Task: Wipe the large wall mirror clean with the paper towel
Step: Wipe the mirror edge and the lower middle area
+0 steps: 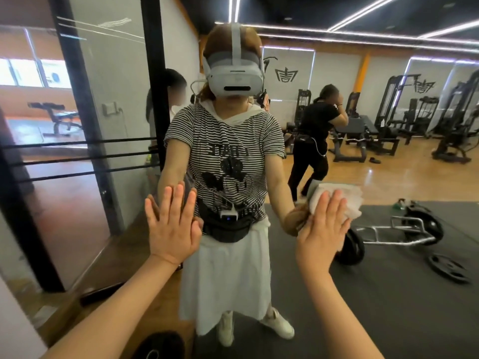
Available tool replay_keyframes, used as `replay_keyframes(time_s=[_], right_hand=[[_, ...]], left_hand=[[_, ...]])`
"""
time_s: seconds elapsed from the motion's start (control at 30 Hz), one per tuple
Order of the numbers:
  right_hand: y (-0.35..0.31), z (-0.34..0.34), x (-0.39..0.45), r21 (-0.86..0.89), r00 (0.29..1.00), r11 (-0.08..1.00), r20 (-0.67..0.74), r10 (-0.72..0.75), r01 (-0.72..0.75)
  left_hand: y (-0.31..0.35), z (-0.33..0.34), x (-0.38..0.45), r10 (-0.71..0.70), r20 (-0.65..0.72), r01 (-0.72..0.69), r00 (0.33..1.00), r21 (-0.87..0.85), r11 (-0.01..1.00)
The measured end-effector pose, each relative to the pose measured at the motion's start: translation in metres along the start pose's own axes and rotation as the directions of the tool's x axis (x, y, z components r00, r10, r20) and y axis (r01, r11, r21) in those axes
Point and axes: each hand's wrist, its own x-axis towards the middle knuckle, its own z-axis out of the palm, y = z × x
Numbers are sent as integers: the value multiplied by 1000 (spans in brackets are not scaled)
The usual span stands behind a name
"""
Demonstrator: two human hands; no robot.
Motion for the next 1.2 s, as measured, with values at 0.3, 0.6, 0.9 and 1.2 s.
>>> replay_keyframes(time_s=[0.3,0.6,0.9,1.2], right_hand=[[-129,42,-32,247,990,962,-49,130,-114],[-81,44,-50,-26,804,809,126,-581,588],[-8,-8,26,-24,999,1000,-36,-7,6],[-129,27,17,145,997,988,-43,57,-50]], left_hand=[[-2,0,-1,10,29,-11,1000,25,1000],[-1,-1,1,4,22,-4,1000,-2,1000],[0,-2,0,-17,22,17,1000,-7,1000],[1,-4,1,-11,34,11,999,-2,1000]])
